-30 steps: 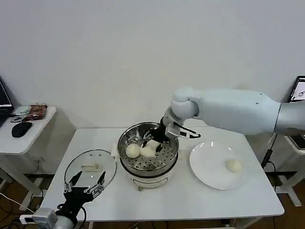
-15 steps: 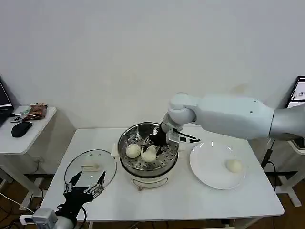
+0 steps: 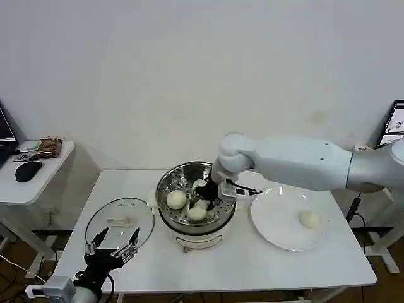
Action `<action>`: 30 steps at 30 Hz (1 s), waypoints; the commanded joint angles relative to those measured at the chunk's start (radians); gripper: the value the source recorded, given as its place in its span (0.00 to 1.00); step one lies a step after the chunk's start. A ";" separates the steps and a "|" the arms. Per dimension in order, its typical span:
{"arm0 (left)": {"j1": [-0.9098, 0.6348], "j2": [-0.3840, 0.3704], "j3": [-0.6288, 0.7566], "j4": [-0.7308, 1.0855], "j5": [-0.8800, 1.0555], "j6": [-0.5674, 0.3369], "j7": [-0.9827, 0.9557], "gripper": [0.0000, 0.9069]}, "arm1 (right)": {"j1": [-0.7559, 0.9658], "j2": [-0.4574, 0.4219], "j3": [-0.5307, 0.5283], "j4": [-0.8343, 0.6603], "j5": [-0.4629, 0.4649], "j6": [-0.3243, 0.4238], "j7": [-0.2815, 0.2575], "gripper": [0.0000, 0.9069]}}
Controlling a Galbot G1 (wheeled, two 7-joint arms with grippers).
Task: Take steamed baozi put them in steamer then cover it.
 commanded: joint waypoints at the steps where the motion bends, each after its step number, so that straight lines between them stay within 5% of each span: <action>1: -0.002 0.000 0.001 0.002 0.000 0.000 0.001 1.00 | -0.019 0.005 0.001 0.000 -0.033 0.005 -0.001 0.69; 2: -0.002 0.000 0.001 0.002 0.000 0.000 0.001 1.00 | -0.019 0.006 0.001 -0.002 -0.035 0.008 0.000 0.73; 3: -0.003 0.000 0.001 0.002 -0.001 0.000 0.001 1.00 | -0.020 0.008 0.004 -0.006 -0.036 0.010 0.003 0.92; 4: -0.004 0.000 0.002 0.002 -0.001 0.000 0.001 1.00 | -0.020 0.010 0.006 -0.008 -0.039 0.013 0.004 1.00; 21: -0.007 -0.004 0.007 0.000 -0.002 0.000 0.000 1.00 | 0.048 -0.039 0.068 -0.015 -0.018 0.008 0.035 1.00; 30: 0.001 -0.004 0.005 -0.002 -0.003 -0.002 -0.001 1.00 | 0.148 -0.155 0.020 0.016 0.157 -0.114 0.036 1.00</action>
